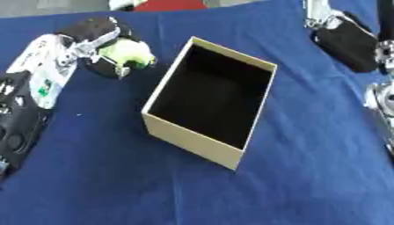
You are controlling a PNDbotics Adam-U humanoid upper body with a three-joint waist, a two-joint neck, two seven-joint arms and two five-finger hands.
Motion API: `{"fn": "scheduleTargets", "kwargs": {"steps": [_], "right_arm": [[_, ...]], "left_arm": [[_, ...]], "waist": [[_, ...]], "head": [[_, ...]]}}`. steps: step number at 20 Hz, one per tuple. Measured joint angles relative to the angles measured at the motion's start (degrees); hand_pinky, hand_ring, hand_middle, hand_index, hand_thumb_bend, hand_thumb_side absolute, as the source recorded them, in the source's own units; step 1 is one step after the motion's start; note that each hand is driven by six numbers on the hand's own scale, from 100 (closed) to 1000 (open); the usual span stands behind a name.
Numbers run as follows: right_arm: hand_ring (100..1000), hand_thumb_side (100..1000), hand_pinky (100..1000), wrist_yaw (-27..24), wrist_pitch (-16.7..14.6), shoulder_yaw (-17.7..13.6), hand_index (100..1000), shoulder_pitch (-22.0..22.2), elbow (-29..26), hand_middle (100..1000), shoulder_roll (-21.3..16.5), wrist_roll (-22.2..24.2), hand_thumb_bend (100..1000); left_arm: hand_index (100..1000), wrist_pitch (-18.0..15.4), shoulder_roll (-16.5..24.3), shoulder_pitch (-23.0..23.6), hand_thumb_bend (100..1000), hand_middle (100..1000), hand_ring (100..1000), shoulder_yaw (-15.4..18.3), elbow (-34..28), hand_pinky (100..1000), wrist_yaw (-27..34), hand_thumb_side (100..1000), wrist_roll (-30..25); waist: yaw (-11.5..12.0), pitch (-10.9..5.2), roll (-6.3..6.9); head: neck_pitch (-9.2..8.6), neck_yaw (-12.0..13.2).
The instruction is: Pick up objects on the table and place them in the box.
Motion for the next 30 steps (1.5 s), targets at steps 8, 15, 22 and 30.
{"fn": "scheduleTargets", "kwargs": {"steps": [8,15,22,30], "right_arm": [[756,555,890,-0.04,0.07,0.13,889,0.08,0.00,757,0.07,-0.07,100],[757,554,890,-0.04,0.08,0.14,888,0.33,0.00,757,0.09,-0.08,100],[758,555,890,-0.04,0.05,0.14,888,0.36,0.00,757,0.36,-0.05,100],[760,552,890,-0.03,-0.16,0.12,887,0.36,0.00,757,0.50,0.19,100]], "left_arm": [[543,-0.37,-0.01,-0.01,100,435,483,0.00,0.00,313,-3.60,103,5.19],[552,-1.91,0.03,-0.69,100,442,485,0.04,-1.56,313,-3.69,124,7.85],[553,-4.54,0.59,-1.10,100,437,480,0.06,-5.74,309,-1.67,165,10.02],[554,-5.64,0.58,-1.62,100,439,483,-1.76,-12.67,313,1.27,126,10.41]], "waist": [[0.00,0.00,-0.07],[0.04,-0.07,0.00],[0.33,-0.53,0.07],[0.57,-0.82,0.03]], "head": [[-0.23,0.00],[-0.23,-0.03],[-0.22,-0.04],[-0.22,-0.02]]}}
